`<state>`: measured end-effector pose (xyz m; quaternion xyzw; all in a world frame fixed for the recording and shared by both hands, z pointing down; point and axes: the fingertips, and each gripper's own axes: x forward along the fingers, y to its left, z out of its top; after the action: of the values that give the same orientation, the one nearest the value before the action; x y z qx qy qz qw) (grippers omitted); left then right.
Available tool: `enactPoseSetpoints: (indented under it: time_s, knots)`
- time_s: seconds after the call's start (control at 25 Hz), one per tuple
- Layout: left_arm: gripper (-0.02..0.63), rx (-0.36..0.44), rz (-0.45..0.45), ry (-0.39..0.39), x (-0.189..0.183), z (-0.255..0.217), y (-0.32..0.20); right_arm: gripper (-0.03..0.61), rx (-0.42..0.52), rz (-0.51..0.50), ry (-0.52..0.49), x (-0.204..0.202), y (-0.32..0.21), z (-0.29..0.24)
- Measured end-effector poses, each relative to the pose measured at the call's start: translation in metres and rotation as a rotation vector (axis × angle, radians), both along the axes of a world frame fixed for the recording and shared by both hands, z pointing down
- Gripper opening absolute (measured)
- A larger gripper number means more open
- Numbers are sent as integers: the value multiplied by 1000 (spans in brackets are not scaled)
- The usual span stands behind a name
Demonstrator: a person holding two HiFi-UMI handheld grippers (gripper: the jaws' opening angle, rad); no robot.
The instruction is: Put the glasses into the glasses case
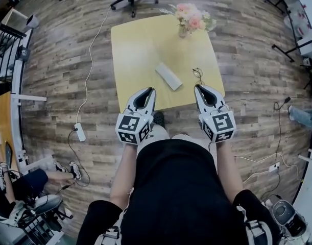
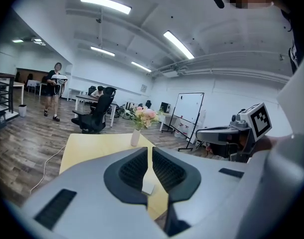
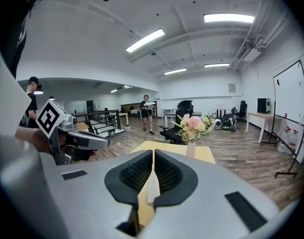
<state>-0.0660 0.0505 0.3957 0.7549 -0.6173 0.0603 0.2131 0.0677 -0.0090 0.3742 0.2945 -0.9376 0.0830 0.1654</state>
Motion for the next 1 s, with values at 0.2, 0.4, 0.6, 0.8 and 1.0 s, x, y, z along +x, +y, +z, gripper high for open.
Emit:
enactPoseSetpoints:
  time_s: [0.2,0.4,0.6,0.8,1.0]
  knots:
    - [26,-15,53,-4,-30,11,-16,41,-7,36,29,-31,-9,10]
    - [26,-34,115,-14,-50,25,-33,52,-26,64,71,-56,-13,24]
    - [26,-80,180,-34,-63,50,-44,66,-45,82,136,-78,-12,46]
    - [26,-135,229,-54,-64,78,-54,98,-66,89,205,-87,-14,70]
    - [26,-188,275,-74,-59,111,-65,132,-84,88,278,-89,-22,97]
